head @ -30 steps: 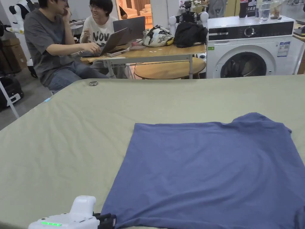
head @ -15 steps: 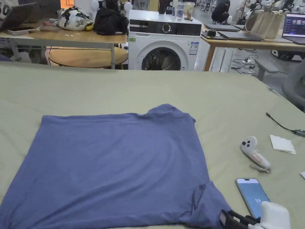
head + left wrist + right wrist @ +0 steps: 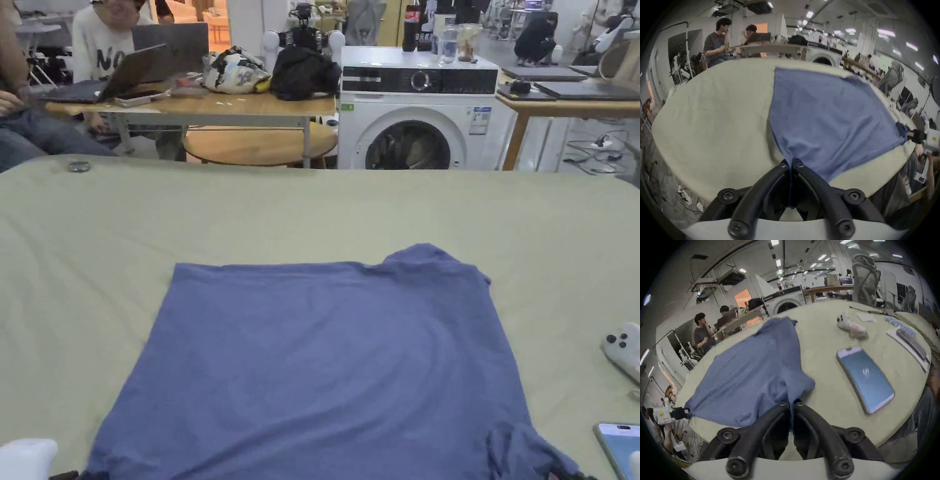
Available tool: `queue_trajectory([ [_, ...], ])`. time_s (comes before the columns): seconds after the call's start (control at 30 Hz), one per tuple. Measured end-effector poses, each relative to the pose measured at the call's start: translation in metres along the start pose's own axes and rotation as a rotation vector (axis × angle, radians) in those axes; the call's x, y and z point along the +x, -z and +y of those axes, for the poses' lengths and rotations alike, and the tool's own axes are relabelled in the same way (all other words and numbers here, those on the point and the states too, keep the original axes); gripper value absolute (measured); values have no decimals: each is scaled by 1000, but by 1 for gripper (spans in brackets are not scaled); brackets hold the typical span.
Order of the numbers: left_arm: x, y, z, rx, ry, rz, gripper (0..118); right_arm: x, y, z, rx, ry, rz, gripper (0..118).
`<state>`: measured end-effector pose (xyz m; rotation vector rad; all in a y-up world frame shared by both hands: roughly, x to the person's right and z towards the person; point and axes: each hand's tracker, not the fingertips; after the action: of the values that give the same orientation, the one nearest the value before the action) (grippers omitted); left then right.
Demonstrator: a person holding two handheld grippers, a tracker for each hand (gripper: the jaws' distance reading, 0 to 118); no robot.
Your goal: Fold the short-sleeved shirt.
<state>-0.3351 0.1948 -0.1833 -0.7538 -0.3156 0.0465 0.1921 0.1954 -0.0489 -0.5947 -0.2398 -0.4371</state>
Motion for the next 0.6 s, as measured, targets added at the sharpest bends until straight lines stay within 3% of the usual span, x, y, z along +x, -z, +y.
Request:
queue_trajectory([
  [0.07, 2, 0, 28, 60, 8, -2, 0, -5, 6, 22, 41, 10, 16, 1],
  [0.13, 2, 16, 59, 92, 35, 20, 0, -13, 28, 47, 42, -16, 4, 1],
  [0.23, -10, 55, 103, 125, -50, -49, 0, -24, 69, 81, 43, -61, 9, 1],
  [0.33, -7, 96, 144, 107, -4, -5, 0, -30, 112, 111, 29, -126, -24, 1],
  [0.47, -14, 145, 170, 54, -49, 13, 0, -29, 161, 139, 9, -105, -37, 1],
  [0.6, -16, 167, 172, 49, -112, 37, 0, -36, 191, 152, 2, -205, -57, 1],
])
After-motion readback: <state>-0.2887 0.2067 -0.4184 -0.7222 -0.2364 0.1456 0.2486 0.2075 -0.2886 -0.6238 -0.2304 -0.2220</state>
